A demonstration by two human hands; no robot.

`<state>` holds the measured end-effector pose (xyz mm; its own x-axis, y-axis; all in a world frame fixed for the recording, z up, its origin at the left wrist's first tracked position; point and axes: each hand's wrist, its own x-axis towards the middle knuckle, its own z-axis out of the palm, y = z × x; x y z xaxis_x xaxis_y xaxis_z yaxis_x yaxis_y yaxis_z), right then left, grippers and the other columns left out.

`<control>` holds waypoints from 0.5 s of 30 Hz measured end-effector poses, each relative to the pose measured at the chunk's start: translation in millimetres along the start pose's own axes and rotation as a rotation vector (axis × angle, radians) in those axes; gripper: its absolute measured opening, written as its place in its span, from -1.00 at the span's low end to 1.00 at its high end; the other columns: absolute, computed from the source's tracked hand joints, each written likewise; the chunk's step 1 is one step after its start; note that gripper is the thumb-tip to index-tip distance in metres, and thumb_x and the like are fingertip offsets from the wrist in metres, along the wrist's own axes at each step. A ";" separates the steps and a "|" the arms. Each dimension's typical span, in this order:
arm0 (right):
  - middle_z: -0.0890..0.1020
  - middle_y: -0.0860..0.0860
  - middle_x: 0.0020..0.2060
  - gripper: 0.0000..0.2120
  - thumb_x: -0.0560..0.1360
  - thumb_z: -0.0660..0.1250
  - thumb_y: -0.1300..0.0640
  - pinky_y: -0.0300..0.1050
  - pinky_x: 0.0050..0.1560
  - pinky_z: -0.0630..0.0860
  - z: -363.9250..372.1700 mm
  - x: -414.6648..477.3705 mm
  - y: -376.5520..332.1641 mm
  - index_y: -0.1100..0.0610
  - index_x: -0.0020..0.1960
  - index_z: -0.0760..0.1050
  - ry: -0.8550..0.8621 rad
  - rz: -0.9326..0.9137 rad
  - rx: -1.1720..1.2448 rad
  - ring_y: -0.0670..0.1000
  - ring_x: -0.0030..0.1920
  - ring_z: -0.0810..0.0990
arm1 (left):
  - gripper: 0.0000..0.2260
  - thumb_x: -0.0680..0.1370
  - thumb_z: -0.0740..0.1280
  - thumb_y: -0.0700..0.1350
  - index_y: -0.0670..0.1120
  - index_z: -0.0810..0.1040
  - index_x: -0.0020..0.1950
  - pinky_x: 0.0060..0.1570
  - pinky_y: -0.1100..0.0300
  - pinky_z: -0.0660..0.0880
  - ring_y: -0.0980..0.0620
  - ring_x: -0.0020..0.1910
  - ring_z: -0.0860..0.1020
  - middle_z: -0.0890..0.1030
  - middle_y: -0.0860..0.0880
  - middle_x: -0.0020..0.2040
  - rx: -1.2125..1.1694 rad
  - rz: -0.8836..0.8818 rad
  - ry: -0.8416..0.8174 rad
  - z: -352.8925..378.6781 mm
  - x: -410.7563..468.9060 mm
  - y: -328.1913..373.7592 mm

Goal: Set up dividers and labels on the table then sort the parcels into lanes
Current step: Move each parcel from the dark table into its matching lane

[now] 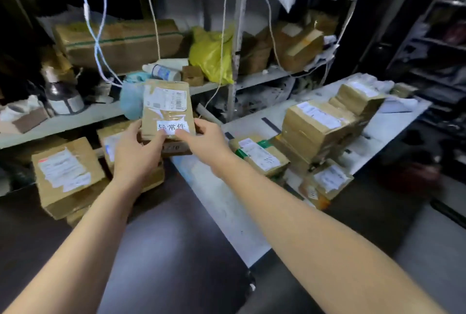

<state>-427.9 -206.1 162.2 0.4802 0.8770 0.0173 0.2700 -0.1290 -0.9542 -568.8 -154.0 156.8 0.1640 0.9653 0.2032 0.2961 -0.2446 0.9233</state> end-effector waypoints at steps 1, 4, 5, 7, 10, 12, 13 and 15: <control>0.72 -0.13 0.13 -0.62 0.46 0.46 -0.06 0.08 0.22 0.60 -33.5 -4.3 9.8 -0.03 0.27 0.64 0.035 -0.002 0.005 -0.05 0.14 0.66 | -0.62 0.56 0.42 0.01 -0.02 0.55 0.37 0.14 0.15 0.49 0.09 0.09 0.59 0.64 0.06 0.15 -0.016 0.013 -0.030 27.9 -11.1 13.5; 0.72 -0.16 0.08 -0.63 0.44 0.45 -0.08 0.10 0.19 0.61 -136.1 -18.8 42.1 -0.06 0.23 0.65 0.111 -0.001 -0.018 -0.04 0.10 0.67 | -0.66 0.55 0.44 0.00 -0.01 0.58 0.31 -0.03 0.35 0.50 0.18 -0.01 0.61 0.66 0.08 0.09 -0.047 0.041 -0.095 116.8 -51.6 53.1; 0.72 -0.16 0.07 -0.64 0.44 0.44 -0.09 0.10 0.18 0.61 -171.6 -24.5 52.1 -0.06 0.22 0.65 0.120 0.004 -0.030 -0.04 0.09 0.67 | -0.68 0.55 0.44 -0.01 0.00 0.58 0.29 -0.11 0.44 0.48 0.23 -0.04 0.60 0.66 0.11 0.06 -0.066 0.034 -0.114 148.2 -66.0 66.3; 0.72 -0.17 0.03 -0.64 0.44 0.43 -0.10 0.10 0.15 0.62 -241.7 -35.1 71.4 -0.06 0.21 0.65 0.161 -0.001 -0.049 -0.04 0.07 0.67 | -0.71 0.55 0.44 -0.03 0.00 0.60 0.26 -0.14 0.39 0.52 0.23 -0.05 0.62 0.67 0.11 0.02 -0.121 0.018 -0.154 209.6 -95.1 95.4; 0.72 -0.17 0.03 -0.67 0.47 0.42 -0.09 0.08 0.12 0.63 -339.7 -53.3 93.5 -0.06 0.20 0.65 0.215 -0.004 -0.072 -0.05 0.06 0.67 | -0.76 0.56 0.43 -0.04 0.00 0.61 0.22 -0.15 0.34 0.51 0.21 -0.07 0.63 0.66 0.15 -0.03 -0.124 0.042 -0.208 292.6 -132.9 139.6; 0.71 -0.18 0.04 -0.65 0.47 0.42 -0.11 0.10 0.08 0.66 -396.7 -62.7 106.9 -0.08 0.23 0.64 0.235 0.005 -0.078 -0.05 0.06 0.67 | -0.82 0.56 0.43 -0.05 0.06 0.61 0.15 -0.11 0.29 0.55 0.19 -0.07 0.64 0.66 0.17 -0.06 -0.127 0.072 -0.235 340.5 -152.4 165.8; 0.71 -0.17 0.04 -0.66 0.48 0.41 -0.10 0.09 0.07 0.66 -422.6 -65.5 114.4 -0.07 0.23 0.64 0.243 0.015 -0.079 -0.05 0.06 0.66 | -0.85 0.56 0.43 -0.05 0.07 0.61 0.13 -0.06 0.21 0.60 0.15 -0.07 0.66 0.68 0.15 -0.06 -0.130 0.077 -0.255 363.6 -160.8 176.4; 0.71 -0.18 0.02 -0.68 0.49 0.41 -0.10 0.06 0.09 0.65 -470.7 -69.7 130.5 -0.06 0.21 0.65 0.278 0.039 -0.086 -0.05 0.06 0.66 | -0.87 0.57 0.42 -0.04 0.05 0.62 0.11 -0.05 0.09 0.66 0.09 -0.07 0.68 0.70 0.11 -0.06 -0.137 0.053 -0.319 407.8 -176.3 194.9</control>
<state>-33.3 -501.9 177.1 0.6985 0.7118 0.0740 0.3113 -0.2091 -0.9270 -156.3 -409.0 168.0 0.4679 0.8693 0.1595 0.1543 -0.2580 0.9537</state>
